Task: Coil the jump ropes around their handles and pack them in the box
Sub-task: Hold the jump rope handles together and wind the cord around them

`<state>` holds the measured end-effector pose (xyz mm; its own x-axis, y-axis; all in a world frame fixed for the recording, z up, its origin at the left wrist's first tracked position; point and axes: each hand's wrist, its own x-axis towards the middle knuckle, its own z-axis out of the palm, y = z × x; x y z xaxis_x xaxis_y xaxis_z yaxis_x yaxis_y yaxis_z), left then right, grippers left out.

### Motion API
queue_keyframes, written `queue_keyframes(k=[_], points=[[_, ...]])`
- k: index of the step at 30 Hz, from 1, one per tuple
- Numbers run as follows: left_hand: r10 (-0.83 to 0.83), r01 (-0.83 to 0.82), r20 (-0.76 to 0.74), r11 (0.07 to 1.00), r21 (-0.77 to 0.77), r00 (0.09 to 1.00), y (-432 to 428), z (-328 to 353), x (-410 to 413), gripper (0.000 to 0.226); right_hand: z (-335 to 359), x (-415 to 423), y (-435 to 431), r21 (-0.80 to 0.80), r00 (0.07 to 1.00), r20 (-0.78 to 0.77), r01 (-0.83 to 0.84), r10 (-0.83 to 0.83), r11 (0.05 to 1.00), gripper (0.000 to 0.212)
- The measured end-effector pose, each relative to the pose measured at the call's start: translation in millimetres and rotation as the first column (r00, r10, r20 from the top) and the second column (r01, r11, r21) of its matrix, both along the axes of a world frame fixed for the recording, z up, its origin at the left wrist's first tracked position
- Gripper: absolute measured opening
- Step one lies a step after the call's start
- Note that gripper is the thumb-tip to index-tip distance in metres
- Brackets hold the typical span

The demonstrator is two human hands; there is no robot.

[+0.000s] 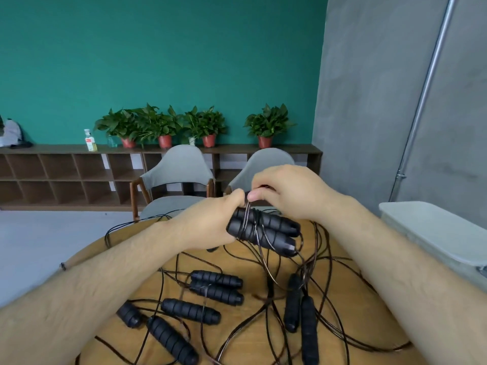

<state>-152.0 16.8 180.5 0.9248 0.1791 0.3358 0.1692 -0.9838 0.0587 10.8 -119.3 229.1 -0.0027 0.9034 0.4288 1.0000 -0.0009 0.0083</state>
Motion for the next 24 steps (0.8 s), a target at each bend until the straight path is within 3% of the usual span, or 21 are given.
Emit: queue_keyframes(k=[2,4,6,8,9,12,15,20,24], points=[[-0.018,0.022,0.060,0.998,-0.061,0.998,-9,4,-5,0.044,-5,15,4,0.036,0.979,-0.191,-0.067,0.073,0.997,0.026],[-0.050,0.064,0.106,0.989,-0.131,0.993,-18,8,-8,0.047,-10,27,7,0.097,0.891,-0.436,-0.097,0.129,0.991,0.028],[-0.062,0.100,0.142,0.956,-0.276,0.988,-25,10,-8,0.049,-19,31,9,0.073,0.734,-0.668,-0.094,0.119,0.993,0.026],[-0.022,0.129,0.231,0.878,-0.461,0.973,-32,12,-6,0.049,-32,30,13,0.028,0.481,-0.873,-0.121,0.084,0.992,0.021],[0.007,0.144,0.279,0.843,-0.518,0.960,-33,14,-4,0.049,-41,27,15,0.055,0.406,-0.908,-0.137,0.106,0.989,0.023],[0.107,0.096,0.353,0.854,-0.511,0.930,-31,23,6,0.049,-64,12,19,0.051,0.332,-0.939,-0.140,0.095,0.989,0.031],[0.216,-0.068,0.359,0.921,-0.383,0.908,-21,25,16,0.048,-79,-10,21,0.001,0.389,-0.920,-0.100,0.040,0.995,0.030],[0.396,-0.339,0.284,0.912,-0.230,0.873,1,20,30,0.042,-91,-51,19,-0.211,0.635,-0.761,-0.057,-0.128,0.976,0.031],[0.490,-0.512,0.164,0.845,0.151,0.856,16,14,25,0.044,-75,-69,6,-0.272,0.826,-0.546,-0.018,-0.139,0.962,0.032]])
